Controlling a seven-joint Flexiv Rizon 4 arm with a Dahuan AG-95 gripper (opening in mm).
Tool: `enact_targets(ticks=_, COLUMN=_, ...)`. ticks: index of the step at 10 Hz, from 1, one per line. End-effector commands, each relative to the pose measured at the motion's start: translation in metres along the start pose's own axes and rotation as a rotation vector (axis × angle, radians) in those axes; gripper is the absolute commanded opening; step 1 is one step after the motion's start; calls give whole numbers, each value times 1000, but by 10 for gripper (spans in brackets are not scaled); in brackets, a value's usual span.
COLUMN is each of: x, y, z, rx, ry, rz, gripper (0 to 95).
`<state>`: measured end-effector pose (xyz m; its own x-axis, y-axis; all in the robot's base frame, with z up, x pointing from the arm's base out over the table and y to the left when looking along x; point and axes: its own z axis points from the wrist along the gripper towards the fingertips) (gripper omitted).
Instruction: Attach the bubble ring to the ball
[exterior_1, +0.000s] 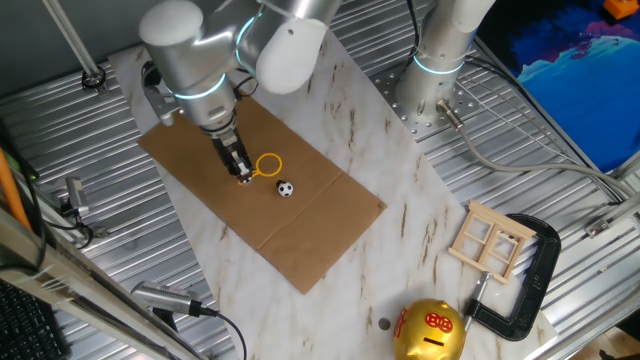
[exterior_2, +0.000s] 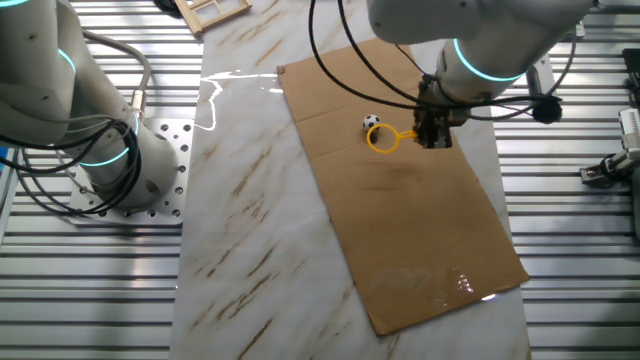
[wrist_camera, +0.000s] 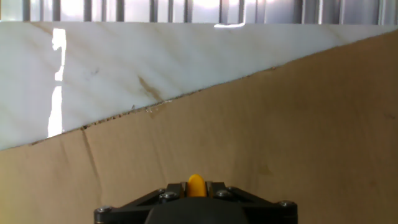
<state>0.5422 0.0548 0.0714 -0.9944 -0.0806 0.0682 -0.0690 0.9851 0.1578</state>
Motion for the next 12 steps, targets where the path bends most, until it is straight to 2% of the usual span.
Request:
enact_targets(ticks=1, x=0, y=6, z=1, rx=9, ry=-6, rz=17, gripper=0)
enact_targets(ticks=3, x=-5, y=23, z=10, rx=7, ry=-14, rz=55, gripper=0)
enact_targets(ticks=5, x=-3, y=32, z=18, rx=13, ry=-19, rz=77, gripper=0)
enact_targets(ticks=12, x=13, y=38, z=37, rx=11, ry=-52, rz=85, gripper=0)
